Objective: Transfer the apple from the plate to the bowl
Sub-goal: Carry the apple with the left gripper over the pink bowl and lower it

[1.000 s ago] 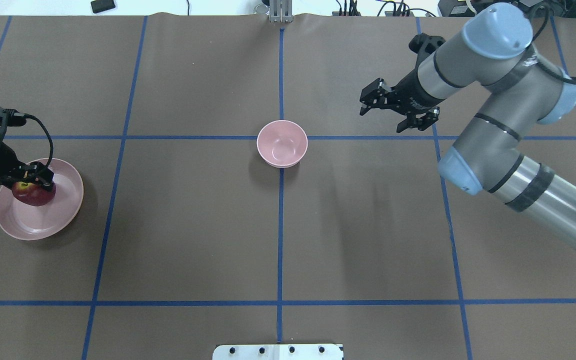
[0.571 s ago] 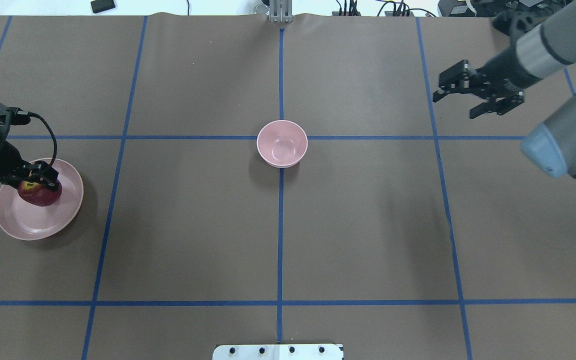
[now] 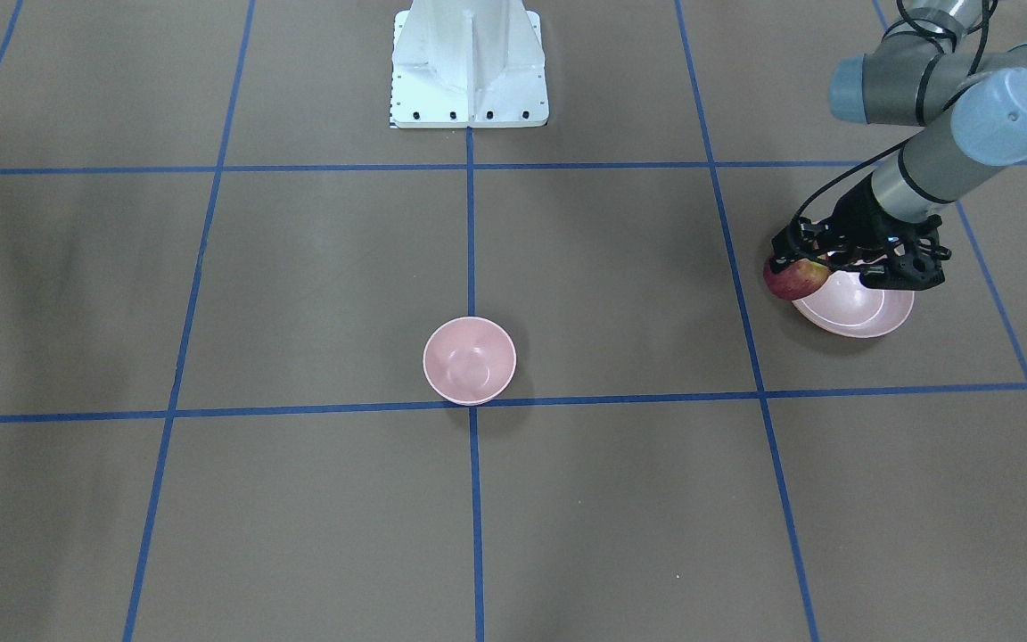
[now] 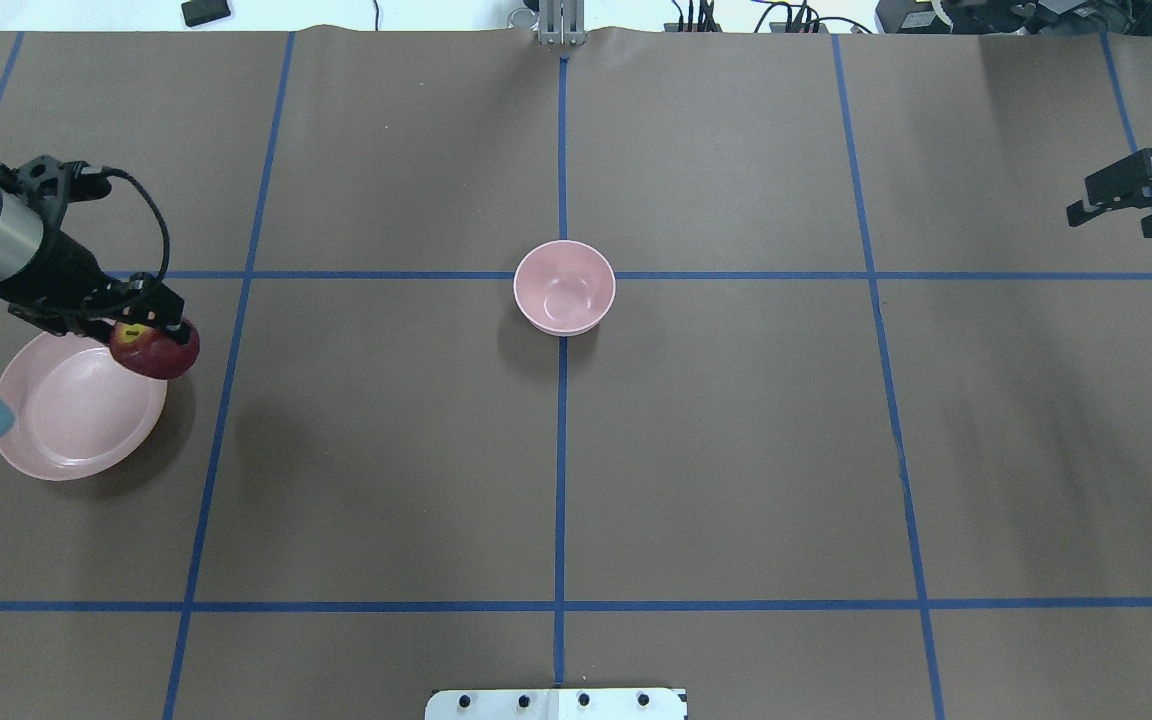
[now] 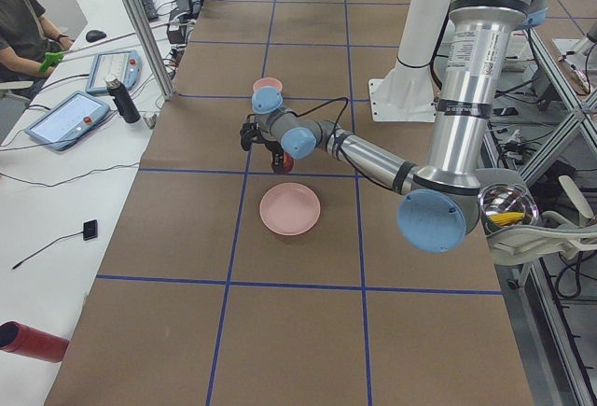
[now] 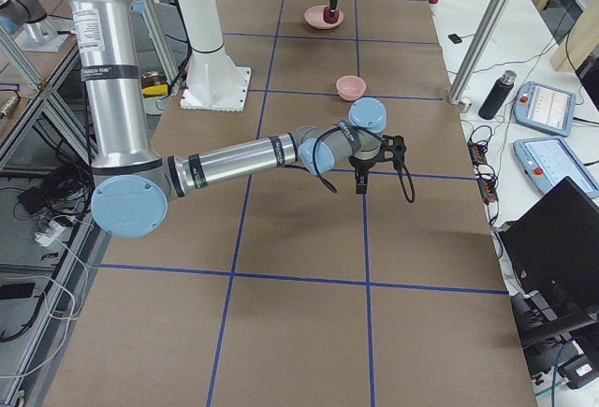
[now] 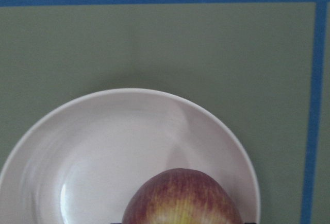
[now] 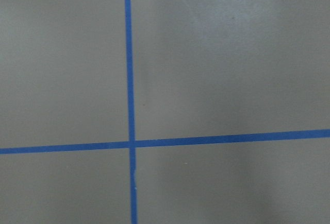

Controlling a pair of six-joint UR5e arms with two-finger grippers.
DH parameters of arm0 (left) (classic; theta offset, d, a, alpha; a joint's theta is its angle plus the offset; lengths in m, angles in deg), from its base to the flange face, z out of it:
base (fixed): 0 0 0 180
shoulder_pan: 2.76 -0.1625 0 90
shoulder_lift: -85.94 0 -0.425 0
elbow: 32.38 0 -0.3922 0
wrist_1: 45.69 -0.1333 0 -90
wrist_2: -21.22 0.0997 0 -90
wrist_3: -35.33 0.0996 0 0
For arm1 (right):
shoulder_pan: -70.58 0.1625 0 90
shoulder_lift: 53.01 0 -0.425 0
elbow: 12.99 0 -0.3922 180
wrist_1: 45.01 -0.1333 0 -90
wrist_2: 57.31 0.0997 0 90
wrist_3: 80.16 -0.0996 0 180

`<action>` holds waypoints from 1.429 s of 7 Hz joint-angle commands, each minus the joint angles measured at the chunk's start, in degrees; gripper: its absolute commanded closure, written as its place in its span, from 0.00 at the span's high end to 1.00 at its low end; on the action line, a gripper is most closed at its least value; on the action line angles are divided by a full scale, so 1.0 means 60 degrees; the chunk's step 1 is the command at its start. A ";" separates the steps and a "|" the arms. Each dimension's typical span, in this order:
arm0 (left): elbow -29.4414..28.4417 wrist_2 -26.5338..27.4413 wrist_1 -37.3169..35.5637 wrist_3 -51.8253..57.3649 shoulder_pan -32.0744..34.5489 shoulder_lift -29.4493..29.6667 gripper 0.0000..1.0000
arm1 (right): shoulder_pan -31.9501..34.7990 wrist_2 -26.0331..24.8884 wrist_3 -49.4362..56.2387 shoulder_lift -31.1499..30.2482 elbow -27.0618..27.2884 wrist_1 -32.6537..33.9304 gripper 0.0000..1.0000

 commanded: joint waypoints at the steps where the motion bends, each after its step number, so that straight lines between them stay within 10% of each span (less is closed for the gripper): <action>1: 0.0021 0.0366 -0.0834 -0.1957 -0.0653 0.2051 0.00 | 0.0398 -0.1351 0.2287 -0.0056 -0.0010 0.1256 1.00; 6: -0.4583 0.3280 -0.1338 -0.4393 -0.2385 0.7487 0.00 | 0.0442 -0.1331 0.3349 -0.0231 0.0092 0.1875 1.00; 10: -0.5602 0.4237 -0.1278 -0.4484 -0.3032 0.7949 0.00 | 0.0427 -0.0516 0.3333 -0.0247 -0.0038 0.1903 1.00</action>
